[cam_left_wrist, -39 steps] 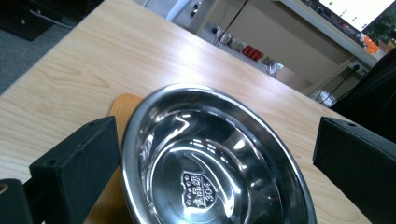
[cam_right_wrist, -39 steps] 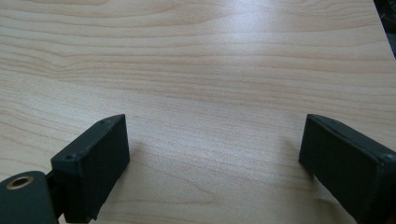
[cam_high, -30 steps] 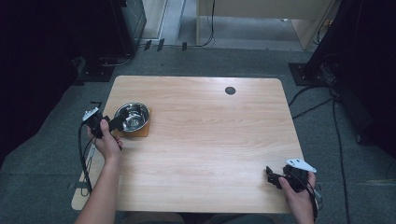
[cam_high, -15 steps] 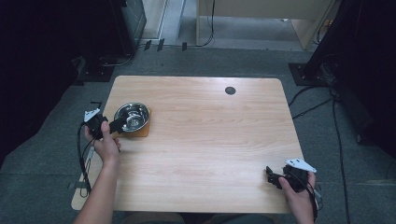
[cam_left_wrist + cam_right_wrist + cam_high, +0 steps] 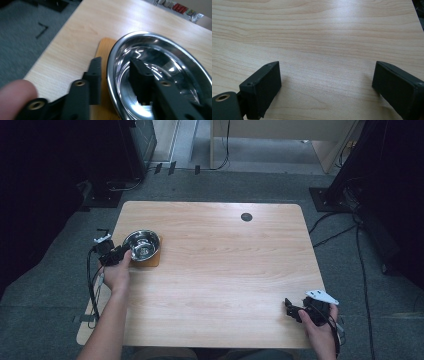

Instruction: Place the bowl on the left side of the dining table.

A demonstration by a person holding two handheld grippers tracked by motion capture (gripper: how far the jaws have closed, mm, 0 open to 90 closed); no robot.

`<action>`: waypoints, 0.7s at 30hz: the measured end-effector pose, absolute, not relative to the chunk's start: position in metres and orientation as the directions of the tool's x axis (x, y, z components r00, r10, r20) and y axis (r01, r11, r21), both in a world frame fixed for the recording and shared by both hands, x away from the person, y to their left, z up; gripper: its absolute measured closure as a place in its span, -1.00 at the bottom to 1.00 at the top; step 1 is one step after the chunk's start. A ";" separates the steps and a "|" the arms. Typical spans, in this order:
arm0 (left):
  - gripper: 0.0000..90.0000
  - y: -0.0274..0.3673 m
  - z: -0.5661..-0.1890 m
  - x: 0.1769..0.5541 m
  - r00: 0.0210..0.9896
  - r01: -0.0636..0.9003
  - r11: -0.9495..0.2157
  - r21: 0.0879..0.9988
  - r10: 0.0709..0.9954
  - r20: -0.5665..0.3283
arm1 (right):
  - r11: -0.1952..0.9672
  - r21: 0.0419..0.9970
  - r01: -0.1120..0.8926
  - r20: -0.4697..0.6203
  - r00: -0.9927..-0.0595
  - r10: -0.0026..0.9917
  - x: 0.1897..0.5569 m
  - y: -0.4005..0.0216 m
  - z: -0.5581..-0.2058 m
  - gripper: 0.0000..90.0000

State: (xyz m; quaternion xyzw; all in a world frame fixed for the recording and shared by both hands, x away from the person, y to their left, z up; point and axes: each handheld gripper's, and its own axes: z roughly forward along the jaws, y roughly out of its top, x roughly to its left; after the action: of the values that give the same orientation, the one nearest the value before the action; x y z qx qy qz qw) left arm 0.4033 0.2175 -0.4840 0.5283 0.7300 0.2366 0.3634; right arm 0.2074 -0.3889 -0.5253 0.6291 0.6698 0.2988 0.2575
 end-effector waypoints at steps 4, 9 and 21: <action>0.70 0.221 -0.487 0.405 -0.173 0.617 0.333 0.713 0.941 -0.290 | 0.030 0.724 0.689 0.031 -0.076 0.997 0.207 -0.389 -0.525 -0.83; 0.72 0.223 -0.487 0.405 -0.176 0.626 0.337 0.703 0.939 -0.294 | 0.029 0.724 0.689 0.031 -0.075 0.997 0.207 -0.389 -0.525 -0.83; 0.10 0.222 -0.482 0.399 -0.142 0.552 0.343 0.760 0.937 -0.319 | 0.030 0.724 0.689 0.031 -0.076 0.997 0.207 -0.389 -0.525 -0.83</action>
State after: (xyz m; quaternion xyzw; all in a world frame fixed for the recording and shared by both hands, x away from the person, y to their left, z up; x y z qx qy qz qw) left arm 0.3991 0.2217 -0.4821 0.5198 0.7160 0.2418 0.3984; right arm 0.2074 -0.3889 -0.5254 0.6292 0.6697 0.2988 0.2576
